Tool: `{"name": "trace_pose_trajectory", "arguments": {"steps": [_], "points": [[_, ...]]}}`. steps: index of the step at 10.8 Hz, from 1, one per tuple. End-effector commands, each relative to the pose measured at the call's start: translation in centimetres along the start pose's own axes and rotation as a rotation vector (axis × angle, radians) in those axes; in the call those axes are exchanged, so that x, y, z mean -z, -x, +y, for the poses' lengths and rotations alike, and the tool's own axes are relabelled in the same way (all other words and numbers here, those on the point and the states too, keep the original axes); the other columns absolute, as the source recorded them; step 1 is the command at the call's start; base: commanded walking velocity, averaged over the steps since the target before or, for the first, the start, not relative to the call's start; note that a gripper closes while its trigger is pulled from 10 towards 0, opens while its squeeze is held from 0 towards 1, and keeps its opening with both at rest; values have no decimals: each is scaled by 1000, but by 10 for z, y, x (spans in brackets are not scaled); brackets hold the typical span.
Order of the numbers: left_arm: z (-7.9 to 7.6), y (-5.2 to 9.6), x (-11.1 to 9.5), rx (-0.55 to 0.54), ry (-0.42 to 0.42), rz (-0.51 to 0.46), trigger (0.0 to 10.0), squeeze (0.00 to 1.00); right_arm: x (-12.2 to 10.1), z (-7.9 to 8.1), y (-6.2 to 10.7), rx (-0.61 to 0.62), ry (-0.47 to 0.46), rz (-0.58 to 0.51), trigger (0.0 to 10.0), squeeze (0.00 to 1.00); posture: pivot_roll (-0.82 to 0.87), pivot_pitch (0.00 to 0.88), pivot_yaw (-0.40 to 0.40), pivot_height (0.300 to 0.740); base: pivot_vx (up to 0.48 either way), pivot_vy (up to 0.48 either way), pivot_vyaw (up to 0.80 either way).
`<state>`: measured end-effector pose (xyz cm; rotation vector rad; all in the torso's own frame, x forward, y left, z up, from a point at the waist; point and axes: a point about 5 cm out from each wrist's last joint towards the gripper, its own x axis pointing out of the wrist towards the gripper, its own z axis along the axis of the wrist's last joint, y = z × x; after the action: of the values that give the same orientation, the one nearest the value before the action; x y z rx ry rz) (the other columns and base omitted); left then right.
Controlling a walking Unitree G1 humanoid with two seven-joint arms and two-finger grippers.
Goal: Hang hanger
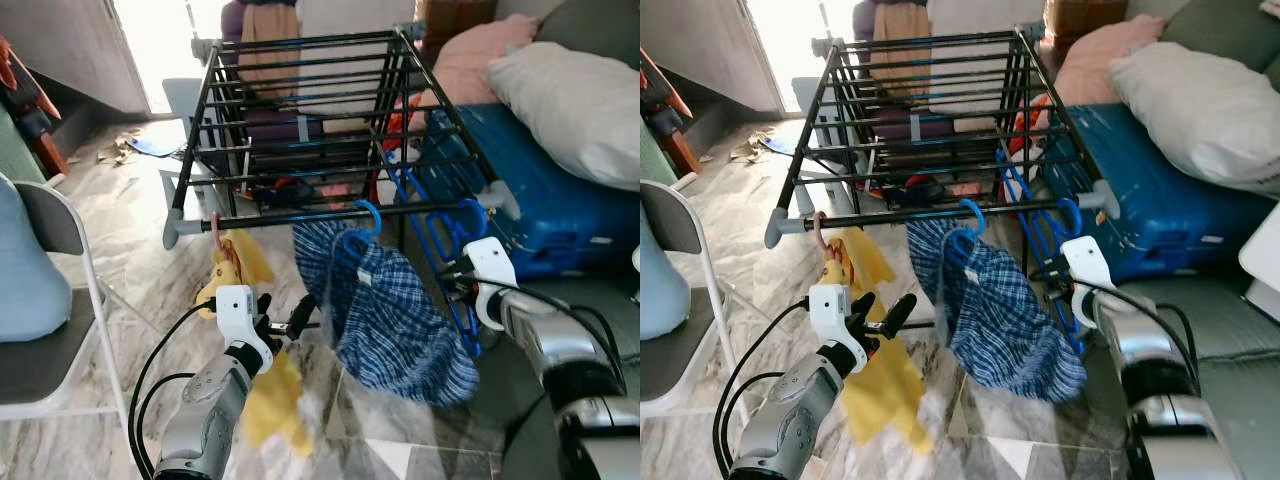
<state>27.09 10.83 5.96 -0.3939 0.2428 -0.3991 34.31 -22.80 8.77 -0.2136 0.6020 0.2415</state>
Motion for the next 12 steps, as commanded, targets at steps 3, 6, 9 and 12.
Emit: {"name": "trace_pose_trajectory", "arguments": {"steps": [3, 6, 9, 12], "points": [[3, 4, -6, -3, -26, 1, 10000, 0, -24, -16, -2, 79, -54, 1, 10000, 0, -153, 0, 60, 740, 0, 0, 0], [3, 4, -6, -3, -37, 34, 10000, 0, -22, -16, -7, 86, -174, 36, 10000, 0, -151, 0, 65, 740, 0, 0, 0], [10, 13, -7, -39, -41, 48, 10000, 0, -34, -18, -7, 105, -135, 29, 10000, 0, -103, 0, 49, 740, 0, 0, 0], [19, 26, -7, -77, -45, 63, 10000, 0, -35, -18, -8, 150, -128, 30, 10000, 0, -69, 0, 52, 740, 0, 0, 0]]}}
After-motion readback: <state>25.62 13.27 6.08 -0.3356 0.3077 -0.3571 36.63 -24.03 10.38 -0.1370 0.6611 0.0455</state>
